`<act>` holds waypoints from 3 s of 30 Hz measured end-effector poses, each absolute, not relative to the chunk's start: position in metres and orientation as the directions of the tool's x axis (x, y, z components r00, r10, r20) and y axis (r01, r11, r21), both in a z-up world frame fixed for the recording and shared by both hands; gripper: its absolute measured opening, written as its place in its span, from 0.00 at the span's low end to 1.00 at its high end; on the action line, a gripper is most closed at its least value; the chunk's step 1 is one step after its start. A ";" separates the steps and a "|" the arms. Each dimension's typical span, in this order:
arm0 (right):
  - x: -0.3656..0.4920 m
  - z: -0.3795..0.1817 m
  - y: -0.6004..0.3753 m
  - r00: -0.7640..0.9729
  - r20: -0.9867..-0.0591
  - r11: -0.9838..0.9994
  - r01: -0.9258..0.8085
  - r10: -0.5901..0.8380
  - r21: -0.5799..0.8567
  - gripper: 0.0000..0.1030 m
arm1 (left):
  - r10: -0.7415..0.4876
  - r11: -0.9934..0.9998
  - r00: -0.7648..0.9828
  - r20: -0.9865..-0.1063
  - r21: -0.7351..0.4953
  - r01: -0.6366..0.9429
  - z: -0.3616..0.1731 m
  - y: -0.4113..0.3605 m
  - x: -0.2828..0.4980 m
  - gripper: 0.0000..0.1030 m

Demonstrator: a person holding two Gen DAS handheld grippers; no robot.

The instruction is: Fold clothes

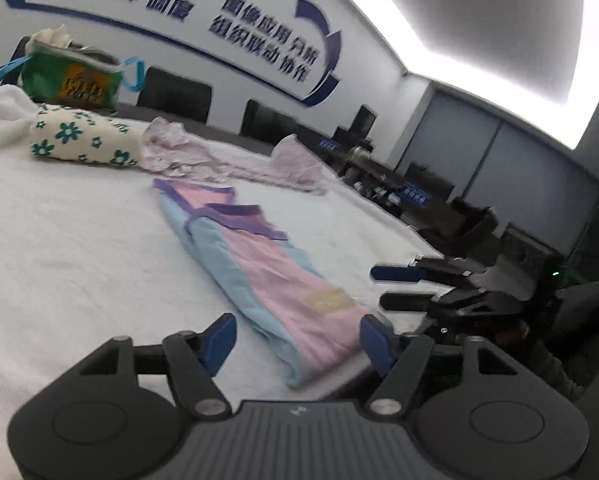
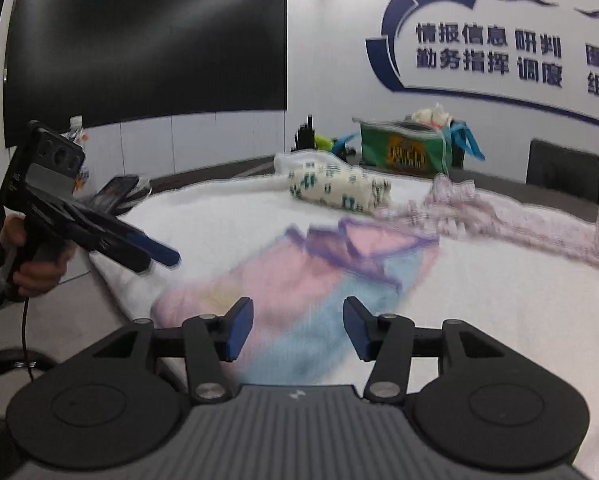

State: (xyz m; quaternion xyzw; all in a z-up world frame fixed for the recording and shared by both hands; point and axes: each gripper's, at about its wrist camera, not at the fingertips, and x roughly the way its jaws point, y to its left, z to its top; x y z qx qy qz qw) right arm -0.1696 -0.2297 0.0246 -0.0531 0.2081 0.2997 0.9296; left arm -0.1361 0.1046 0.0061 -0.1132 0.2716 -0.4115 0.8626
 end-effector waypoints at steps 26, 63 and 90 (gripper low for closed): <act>-0.188 -0.004 -0.212 0.672 -0.409 0.745 -0.667 0.617 0.027 0.06 | -0.752 0.627 0.487 -0.445 -0.251 0.738 -0.011 0.064 -0.136 0.11; -0.060 0.022 -0.243 0.768 -0.439 0.883 -0.370 0.466 0.290 0.35 | -0.679 0.728 0.597 -0.427 -0.494 0.475 0.010 0.063 -0.033 0.71; -0.064 0.045 -0.183 0.785 -0.394 0.870 -0.484 0.479 0.094 0.31 | -0.639 0.752 0.628 -0.444 -0.530 0.392 0.009 0.076 -0.057 0.72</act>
